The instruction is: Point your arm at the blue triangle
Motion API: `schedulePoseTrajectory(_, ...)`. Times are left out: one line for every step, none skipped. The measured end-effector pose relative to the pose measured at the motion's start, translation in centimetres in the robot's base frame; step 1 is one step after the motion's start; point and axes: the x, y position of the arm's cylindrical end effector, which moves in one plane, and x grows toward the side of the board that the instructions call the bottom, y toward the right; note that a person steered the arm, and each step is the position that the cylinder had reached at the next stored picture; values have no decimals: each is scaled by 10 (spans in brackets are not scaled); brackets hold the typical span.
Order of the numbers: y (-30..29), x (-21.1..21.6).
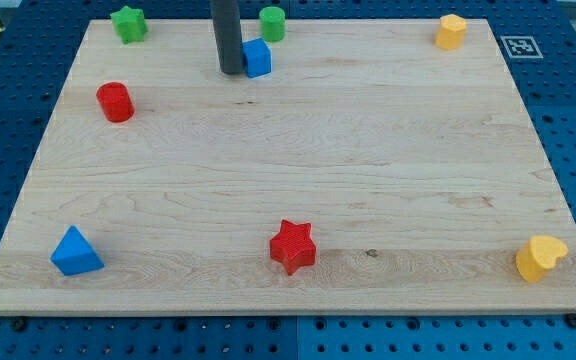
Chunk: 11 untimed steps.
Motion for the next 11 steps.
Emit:
schedulePoseTrajectory(0, 13)
schedulePoseTrajectory(1, 64)
schedulePoseTrajectory(1, 106)
schedulePoseTrajectory(-10, 118)
schedulePoseTrajectory(-56, 118)
schedulePoseTrajectory(-103, 141)
schedulePoseTrajectory(-147, 177)
schedulePoseTrajectory(-172, 213)
schedulePoseTrajectory(-172, 271)
schedulePoseTrajectory(-167, 303)
schedulePoseTrajectory(-167, 303)
